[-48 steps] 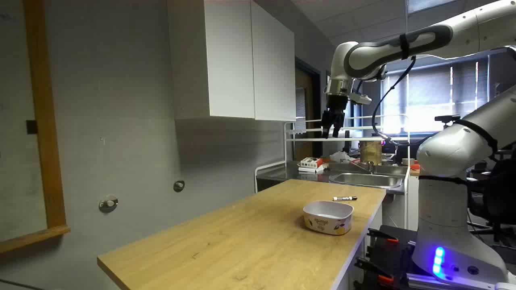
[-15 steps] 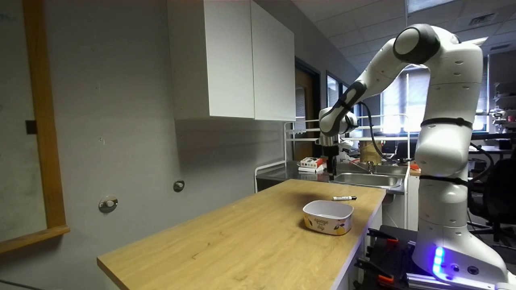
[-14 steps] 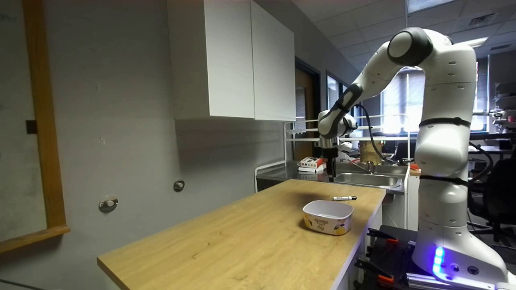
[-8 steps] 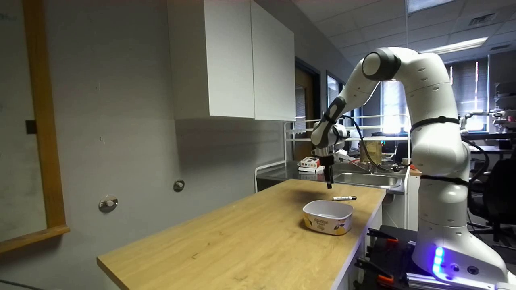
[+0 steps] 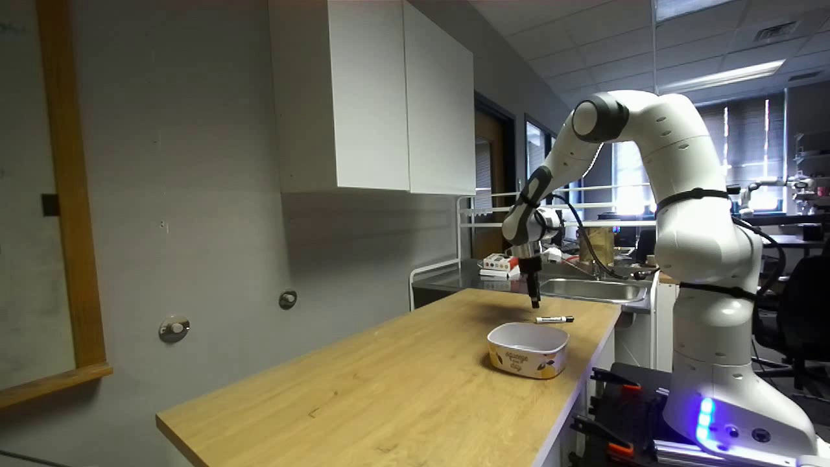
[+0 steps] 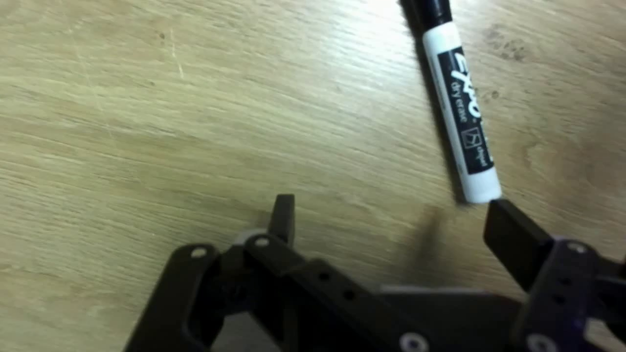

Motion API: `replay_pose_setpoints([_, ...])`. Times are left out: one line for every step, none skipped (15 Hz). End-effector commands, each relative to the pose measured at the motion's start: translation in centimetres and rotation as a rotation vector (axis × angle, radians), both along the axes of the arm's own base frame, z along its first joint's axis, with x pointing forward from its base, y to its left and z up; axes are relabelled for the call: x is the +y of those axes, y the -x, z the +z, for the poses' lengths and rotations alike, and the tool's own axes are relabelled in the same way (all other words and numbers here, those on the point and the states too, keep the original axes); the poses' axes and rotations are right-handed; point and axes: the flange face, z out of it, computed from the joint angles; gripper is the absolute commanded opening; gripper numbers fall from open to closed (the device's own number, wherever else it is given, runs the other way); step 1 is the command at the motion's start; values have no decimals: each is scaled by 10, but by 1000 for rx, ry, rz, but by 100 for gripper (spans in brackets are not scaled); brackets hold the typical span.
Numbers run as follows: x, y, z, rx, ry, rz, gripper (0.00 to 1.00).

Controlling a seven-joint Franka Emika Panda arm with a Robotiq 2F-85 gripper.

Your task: Put the marker in the lunchbox

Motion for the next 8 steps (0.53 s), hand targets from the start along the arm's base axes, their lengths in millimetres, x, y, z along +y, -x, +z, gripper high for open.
replay_pose_setpoints([7, 12, 14, -51, -46, 46, 100])
replay_pose_setpoints([11, 16, 18, -66, -51, 63, 100])
replay_pose_setpoints([14, 18, 21, -73, -57, 78, 100])
replay_pose_setpoints([17, 21, 22, -75, -63, 95, 100])
replay_pose_setpoints([21, 24, 23, -75, -69, 111, 100])
replay_pose_setpoints([25, 26, 21, -71, -74, 128, 100])
replay_pose_setpoints([28, 29, 20, -67, -76, 146, 100])
replay_pose_setpoints([32, 30, 17, -58, -79, 164, 100])
